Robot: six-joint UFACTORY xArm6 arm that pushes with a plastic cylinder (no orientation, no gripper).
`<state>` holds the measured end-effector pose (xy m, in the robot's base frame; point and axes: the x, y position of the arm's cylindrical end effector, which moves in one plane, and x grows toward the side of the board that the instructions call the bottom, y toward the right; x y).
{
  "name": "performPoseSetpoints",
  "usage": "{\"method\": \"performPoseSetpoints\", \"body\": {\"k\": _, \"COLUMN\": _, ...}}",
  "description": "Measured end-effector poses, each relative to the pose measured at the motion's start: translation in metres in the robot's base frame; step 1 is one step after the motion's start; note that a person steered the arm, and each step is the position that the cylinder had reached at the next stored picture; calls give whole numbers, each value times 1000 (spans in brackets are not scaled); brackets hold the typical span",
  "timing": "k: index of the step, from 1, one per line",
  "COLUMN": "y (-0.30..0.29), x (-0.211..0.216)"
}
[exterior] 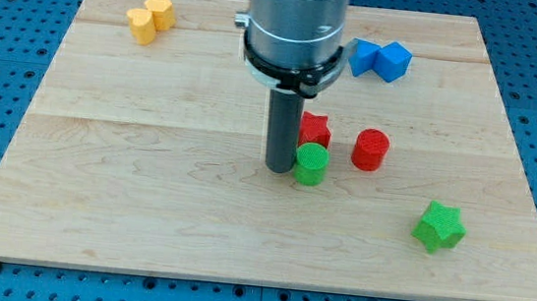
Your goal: Push green circle into green star
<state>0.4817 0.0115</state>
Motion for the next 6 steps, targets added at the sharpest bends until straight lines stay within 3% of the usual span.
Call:
{"method": "performPoseSetpoints", "body": {"k": 1, "y": -3, "x": -17}}
{"method": "performPoseSetpoints", "body": {"k": 3, "y": 50, "x": 42}}
{"method": "performPoseSetpoints", "body": {"k": 5, "y": 55, "x": 4}}
{"method": "performPoseSetpoints", "body": {"k": 6, "y": 112, "x": 49}}
